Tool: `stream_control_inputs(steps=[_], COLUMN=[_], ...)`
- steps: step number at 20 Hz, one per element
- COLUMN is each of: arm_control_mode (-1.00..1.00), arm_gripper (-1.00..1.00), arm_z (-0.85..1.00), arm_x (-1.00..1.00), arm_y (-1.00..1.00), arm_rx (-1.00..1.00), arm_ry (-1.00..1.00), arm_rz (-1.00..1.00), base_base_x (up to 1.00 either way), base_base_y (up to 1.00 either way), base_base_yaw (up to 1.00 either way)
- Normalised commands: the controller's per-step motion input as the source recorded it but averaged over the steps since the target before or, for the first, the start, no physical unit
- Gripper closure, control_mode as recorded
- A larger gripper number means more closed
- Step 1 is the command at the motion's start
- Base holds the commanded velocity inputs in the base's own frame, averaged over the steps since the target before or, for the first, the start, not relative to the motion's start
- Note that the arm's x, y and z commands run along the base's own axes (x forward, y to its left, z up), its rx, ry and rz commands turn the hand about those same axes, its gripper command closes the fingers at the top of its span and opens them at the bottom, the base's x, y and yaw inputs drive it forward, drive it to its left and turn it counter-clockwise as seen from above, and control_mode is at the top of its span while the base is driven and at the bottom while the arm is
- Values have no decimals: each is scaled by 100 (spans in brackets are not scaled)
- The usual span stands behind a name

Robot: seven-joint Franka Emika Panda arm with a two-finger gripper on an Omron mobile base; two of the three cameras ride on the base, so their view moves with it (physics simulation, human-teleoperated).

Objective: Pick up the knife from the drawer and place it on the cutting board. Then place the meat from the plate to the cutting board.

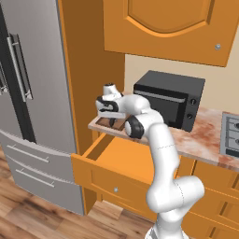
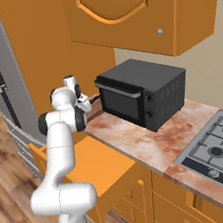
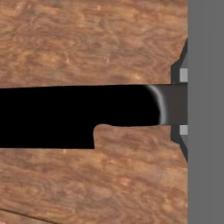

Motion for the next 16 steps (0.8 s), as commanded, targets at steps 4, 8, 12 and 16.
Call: stream_control_inputs(steps=[4,8,12,16], arm_control_mode=[-100,-100,-100,-100], arm_gripper=[-100,-100,-100,-100], arm_z=[-4,4,8,15], arm_x=[0,-2,-7,-30], arm_y=[-35,-24,-1,0], arm_rx=[4,8,2,0], arm_ry=[0,-1,-1,-5], arm_rz=[-2,0,0,0], base_base_x=[0,0,0,0], base_base_y=[0,0,0,0], base_base_yaw=[0,0,0,0])
